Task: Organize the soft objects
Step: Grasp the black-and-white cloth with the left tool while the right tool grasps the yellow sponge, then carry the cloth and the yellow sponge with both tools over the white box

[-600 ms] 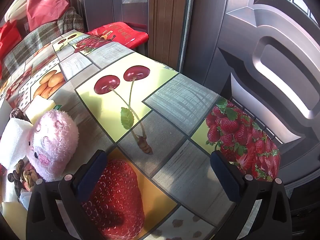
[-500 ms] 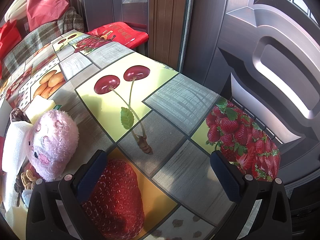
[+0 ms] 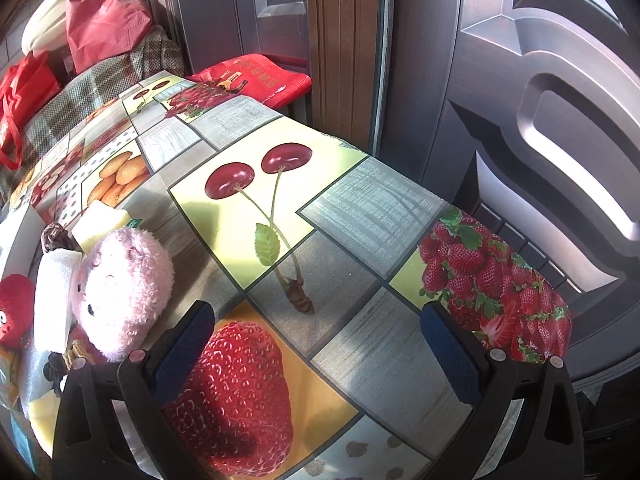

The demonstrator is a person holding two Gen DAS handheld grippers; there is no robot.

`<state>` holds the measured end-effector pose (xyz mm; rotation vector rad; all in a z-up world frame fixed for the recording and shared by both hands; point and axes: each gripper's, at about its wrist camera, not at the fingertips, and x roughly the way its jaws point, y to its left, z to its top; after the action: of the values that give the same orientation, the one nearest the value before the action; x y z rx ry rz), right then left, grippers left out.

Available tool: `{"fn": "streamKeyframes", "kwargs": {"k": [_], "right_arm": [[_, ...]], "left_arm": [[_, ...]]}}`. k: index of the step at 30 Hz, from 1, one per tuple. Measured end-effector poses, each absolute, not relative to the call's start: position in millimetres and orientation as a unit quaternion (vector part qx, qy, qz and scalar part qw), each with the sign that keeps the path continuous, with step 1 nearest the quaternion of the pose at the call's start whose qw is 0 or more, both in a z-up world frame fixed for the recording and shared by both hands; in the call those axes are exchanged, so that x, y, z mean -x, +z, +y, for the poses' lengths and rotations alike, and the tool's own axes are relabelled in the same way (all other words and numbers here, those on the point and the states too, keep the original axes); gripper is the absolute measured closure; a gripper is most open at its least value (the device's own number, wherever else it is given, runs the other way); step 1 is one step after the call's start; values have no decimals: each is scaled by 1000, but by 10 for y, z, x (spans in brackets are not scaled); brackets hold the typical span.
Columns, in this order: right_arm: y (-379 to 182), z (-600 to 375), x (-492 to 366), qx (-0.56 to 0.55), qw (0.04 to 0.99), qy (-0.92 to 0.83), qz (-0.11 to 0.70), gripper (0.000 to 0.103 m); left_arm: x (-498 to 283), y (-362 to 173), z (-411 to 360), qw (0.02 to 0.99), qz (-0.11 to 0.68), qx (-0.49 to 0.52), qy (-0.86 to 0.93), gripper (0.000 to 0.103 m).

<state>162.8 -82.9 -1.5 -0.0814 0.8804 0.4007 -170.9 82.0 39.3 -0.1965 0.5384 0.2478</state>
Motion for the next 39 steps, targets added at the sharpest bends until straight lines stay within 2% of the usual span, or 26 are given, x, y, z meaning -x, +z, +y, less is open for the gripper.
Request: {"fn": "streamKeyframes", "kwargs": {"k": [2, 4, 6, 9, 13, 17, 21, 23, 28, 29, 30, 31, 32, 34, 39], "right_arm": [[116, -990, -1561, -11, 889, 254, 382, 0], [278, -1143, -1428, -48, 889, 336, 307, 0], [403, -1247, -1303, -54, 880, 402, 247, 0], [510, -1234, -1120, -3, 859, 463, 218, 0], [540, -1013, -736, 92, 832, 519, 175, 0], [454, -691, -471, 175, 793, 560, 165, 0], [274, -507, -235, 261, 772, 558, 155, 1], [194, -448, -169, 290, 761, 559, 154, 8], [16, -324, -30, 353, 747, 546, 141, 14], [-14, -292, -22, 365, 743, 543, 142, 26], [-45, -278, -18, 373, 740, 540, 146, 34], [-72, -254, -24, 382, 740, 534, 147, 44], [-86, -257, -32, 383, 739, 534, 151, 46], [-55, -295, -49, 373, 740, 539, 152, 50], [184, -430, -119, 311, 758, 555, 144, 53]], "left_arm": [[1689, 349, 764, 949, 283, 82, 114, 0], [1648, 307, 708, 945, 302, 70, 104, 0], [1590, 272, 636, 940, 321, 61, 99, 0], [1544, 217, 536, 937, 334, 47, 89, 1], [1499, 211, 403, 934, 352, 29, 64, 21], [1476, 176, 297, 927, 369, -4, 63, 22], [1466, 125, 323, 923, 380, 6, 58, 22], [1434, 100, 321, 920, 388, 6, 52, 22], [1328, 65, 256, 913, 404, -15, 48, 22], [1313, 68, 254, 913, 405, -15, 48, 24], [1303, 60, 252, 912, 407, -15, 48, 26], [1291, 57, 254, 911, 408, -16, 51, 36], [1284, 59, 259, 911, 408, -17, 55, 51], [1294, 70, 297, 913, 403, -11, 54, 68], [1395, 162, 310, 927, 371, -7, 61, 71]]}}
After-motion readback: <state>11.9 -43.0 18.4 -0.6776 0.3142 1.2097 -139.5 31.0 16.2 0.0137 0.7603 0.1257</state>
